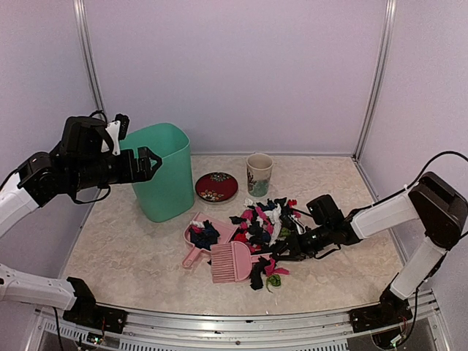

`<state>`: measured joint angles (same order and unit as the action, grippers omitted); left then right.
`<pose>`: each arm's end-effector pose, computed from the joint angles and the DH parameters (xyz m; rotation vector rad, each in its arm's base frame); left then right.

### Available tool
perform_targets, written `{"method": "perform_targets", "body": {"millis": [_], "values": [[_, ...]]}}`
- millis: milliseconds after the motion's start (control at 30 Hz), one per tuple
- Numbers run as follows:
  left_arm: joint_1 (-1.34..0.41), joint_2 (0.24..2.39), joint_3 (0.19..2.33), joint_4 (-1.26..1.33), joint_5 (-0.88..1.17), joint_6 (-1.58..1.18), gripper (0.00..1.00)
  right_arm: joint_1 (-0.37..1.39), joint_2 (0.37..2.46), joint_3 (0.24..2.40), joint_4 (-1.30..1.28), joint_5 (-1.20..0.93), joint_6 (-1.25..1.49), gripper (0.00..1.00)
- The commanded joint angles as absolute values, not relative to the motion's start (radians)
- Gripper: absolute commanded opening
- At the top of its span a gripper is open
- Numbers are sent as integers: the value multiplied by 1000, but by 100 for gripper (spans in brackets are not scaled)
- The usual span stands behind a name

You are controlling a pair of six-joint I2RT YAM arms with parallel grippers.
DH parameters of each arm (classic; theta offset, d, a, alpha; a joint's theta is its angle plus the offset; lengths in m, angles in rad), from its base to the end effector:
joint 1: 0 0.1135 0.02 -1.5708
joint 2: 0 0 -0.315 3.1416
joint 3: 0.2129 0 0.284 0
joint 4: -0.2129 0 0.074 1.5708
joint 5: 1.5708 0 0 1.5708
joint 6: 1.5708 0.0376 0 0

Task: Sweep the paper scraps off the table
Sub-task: Pick up the broom from the dustpan, then pass from the right arm to the left

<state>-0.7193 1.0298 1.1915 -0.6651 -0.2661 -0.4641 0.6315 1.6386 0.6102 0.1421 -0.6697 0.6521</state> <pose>0.1710 -0.1366 0.4342 0.1015 2.0839 -0.4544 0.2295 0.1968 0.1408 -0.3045 2.6825 1.3181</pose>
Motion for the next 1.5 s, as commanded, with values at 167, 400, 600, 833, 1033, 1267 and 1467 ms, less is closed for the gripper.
{"method": "perform_targets", "body": {"millis": [167, 400, 600, 833, 1033, 1267, 1467], "values": [[-718, 1036, 1187, -631, -239, -467, 99, 624, 1471, 604, 58, -628, 631, 0], [-721, 1029, 1157, -583, -172, -476, 99, 624, 1273, 621, -19, -586, 628, 0], [-732, 1007, 1089, -510, -80, -495, 99, 624, 1138, 641, -15, -574, 631, 0], [-764, 961, 983, -375, 34, -556, 99, 624, 1029, 665, 23, -575, 640, 0], [-793, 936, 880, -217, 132, -616, 99, 624, 979, 683, 119, -623, 681, 0], [-809, 969, 751, 89, 260, -702, 99, 624, 976, 680, 296, -754, 759, 0], [-810, 1057, 717, 300, 395, -762, 99, 627, 1003, 664, 460, -853, 824, 0]]}}
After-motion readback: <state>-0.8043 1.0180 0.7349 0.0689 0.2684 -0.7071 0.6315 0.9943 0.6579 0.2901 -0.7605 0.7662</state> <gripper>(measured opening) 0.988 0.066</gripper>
